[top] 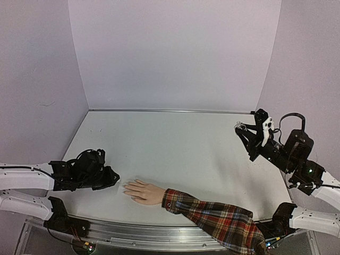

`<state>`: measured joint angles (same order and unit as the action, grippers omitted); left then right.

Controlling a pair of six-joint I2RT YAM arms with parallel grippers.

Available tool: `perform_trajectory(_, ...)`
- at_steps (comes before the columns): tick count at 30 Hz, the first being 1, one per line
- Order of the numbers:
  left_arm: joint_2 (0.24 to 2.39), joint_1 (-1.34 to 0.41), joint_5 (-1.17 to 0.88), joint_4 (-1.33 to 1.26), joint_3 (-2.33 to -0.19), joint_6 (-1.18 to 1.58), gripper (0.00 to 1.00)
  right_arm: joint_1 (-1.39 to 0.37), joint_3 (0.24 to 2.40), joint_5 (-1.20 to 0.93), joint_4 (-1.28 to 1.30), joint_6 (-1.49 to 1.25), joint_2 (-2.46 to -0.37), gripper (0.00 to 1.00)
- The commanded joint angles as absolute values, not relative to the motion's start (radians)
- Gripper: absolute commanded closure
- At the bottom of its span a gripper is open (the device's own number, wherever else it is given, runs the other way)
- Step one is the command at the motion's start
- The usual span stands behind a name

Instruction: Paint the nails

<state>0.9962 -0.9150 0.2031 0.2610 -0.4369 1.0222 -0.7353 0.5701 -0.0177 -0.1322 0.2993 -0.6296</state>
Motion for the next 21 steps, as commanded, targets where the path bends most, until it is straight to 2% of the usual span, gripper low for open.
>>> perform_trajectory(1,1.004,-0.911,0.206,0.209,-0.419,1.037,1.00,-0.732,0.566,-0.030,-0.149,0.307,-0.624,1.00)
perform_trajectory(21,1.053,-0.911,0.210,0.145,-0.405,1.023,1.00,-0.732,0.559,-0.035,-0.150,0.309,-0.629,1.00)
